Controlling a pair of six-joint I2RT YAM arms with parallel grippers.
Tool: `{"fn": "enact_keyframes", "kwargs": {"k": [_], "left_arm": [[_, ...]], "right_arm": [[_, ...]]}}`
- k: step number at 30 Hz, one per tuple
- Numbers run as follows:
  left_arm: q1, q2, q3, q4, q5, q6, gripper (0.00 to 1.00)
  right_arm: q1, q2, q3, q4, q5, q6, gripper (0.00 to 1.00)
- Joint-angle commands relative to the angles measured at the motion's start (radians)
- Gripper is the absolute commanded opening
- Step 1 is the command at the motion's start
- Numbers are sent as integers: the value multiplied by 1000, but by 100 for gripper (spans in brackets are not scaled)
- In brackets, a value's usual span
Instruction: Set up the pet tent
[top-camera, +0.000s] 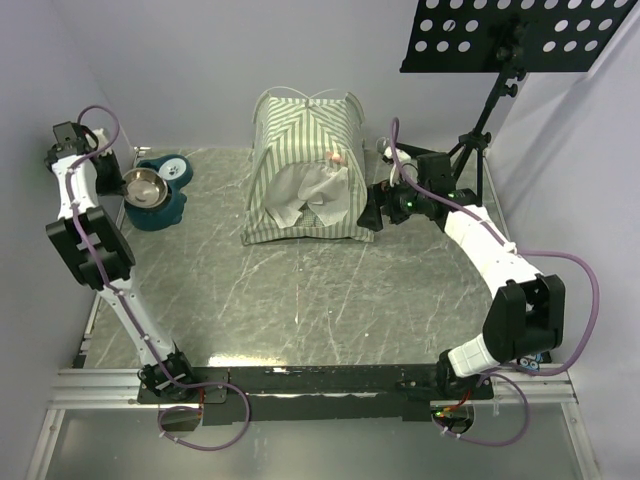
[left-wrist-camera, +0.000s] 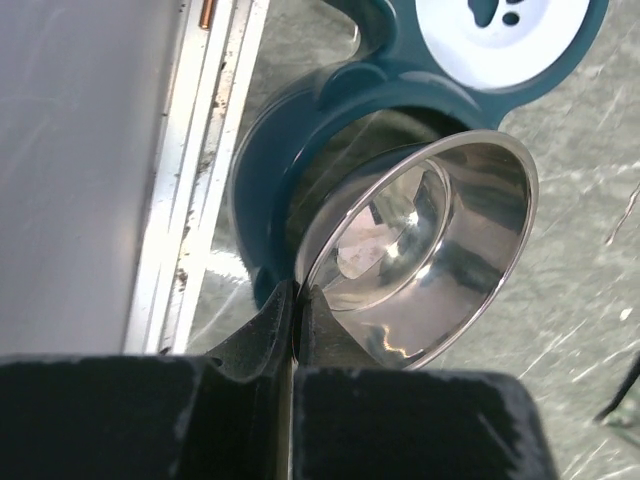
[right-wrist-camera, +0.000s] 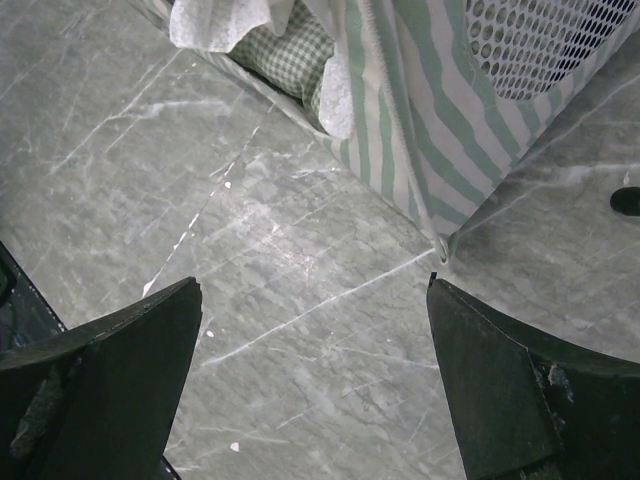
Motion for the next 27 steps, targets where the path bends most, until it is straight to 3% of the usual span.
{"fn": "enact_keyframes", "kwargs": {"k": [1, 3, 8, 12, 16, 18, 27], "left_arm": [[-5, 45, 55, 39, -24, -97, 2], [-5, 58, 55, 45, -29, -107, 9], [-6, 71, 86, 21, -23, -103, 45], [-19, -7, 57, 34, -19, -77, 65], [-59, -137, -15, 65, -48, 14, 93], [-92, -196, -46, 76, -64, 49, 100], [-247, -312, 12, -4, -59, 133, 100]], "right_arm": [[1, 11, 66, 11, -11, 0, 100], [1, 17, 68, 11, -13, 0, 100], [1, 18, 79, 0, -16, -6, 100], [1, 4, 73, 5, -19, -16, 100], [1, -20, 65, 21, -17, -23, 100], [1, -34, 69, 26, -4, -29, 100], [-7, -208, 18, 52, 128, -57, 100]]}}
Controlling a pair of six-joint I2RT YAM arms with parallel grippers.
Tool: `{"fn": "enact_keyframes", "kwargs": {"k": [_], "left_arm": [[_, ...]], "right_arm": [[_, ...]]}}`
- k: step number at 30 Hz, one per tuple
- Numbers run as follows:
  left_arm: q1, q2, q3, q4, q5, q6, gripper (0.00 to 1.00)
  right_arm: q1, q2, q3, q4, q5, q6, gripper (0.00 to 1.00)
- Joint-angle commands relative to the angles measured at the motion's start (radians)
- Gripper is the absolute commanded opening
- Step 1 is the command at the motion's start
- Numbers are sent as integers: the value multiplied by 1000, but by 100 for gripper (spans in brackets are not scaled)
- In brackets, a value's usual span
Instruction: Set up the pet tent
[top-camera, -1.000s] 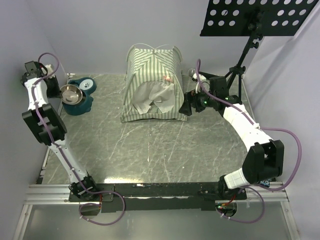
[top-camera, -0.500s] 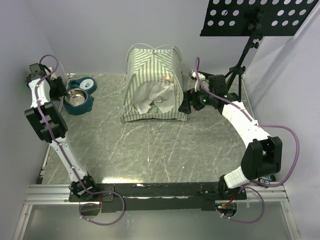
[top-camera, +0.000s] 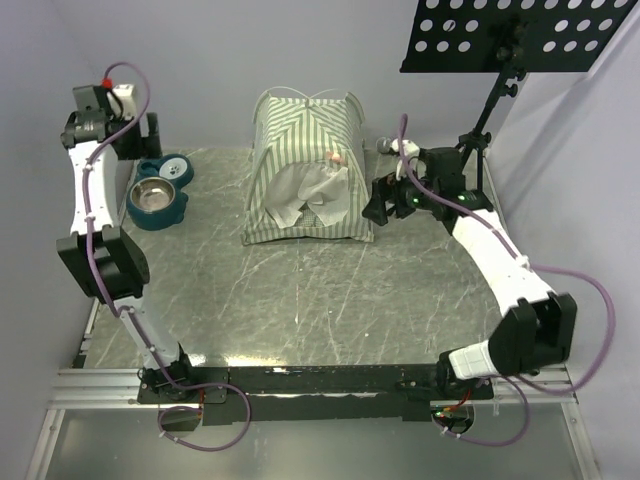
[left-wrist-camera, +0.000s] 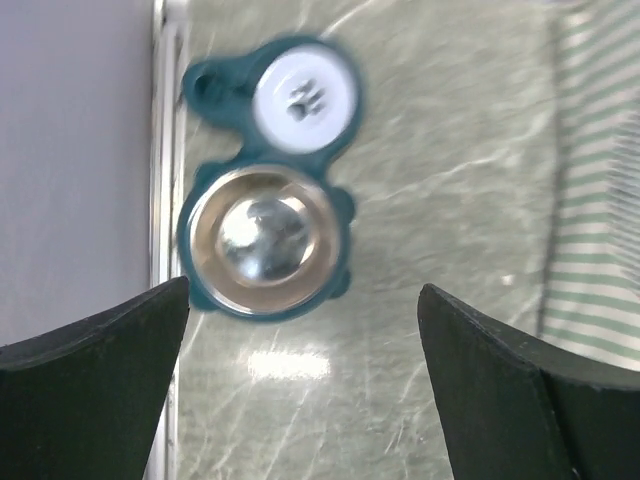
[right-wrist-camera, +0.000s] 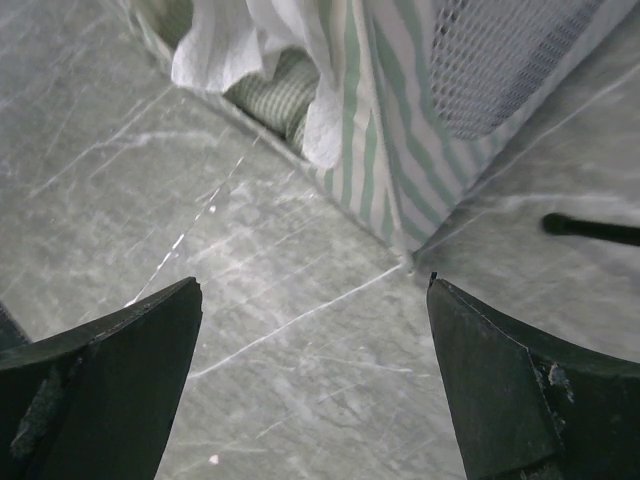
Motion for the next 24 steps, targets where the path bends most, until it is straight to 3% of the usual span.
{"fn": "enact_keyframes", "kwargs": {"k": [1, 5, 8, 12, 15, 20, 24], "left_arm": [[-96, -97, -4, -8, -26, 92, 100], [-253, -206, -125, 82, -201, 141, 100], [-320, -269, -201, 101, -148, 97, 100], [-330, -323, -306, 106, -20, -75, 100], [-330, -402, -503, 176, 12, -159, 100], [-330, -527, -790, 285, -5, -136, 100], [-330, -586, -869, 334, -43, -130, 100]], "right_arm": [[-11, -172, -27, 58, 98, -33, 100], [-60, -272, -96, 78, 193, -21, 100], [-123, -341, -161, 96, 295, 13, 100], [-192, -396, -246, 93, 313, 18, 100], [-204, -424, -355, 134, 329, 59, 100], [-204, -516, -530, 265, 323, 62, 100], [-204, -551, -566, 296, 312, 49, 100]]}}
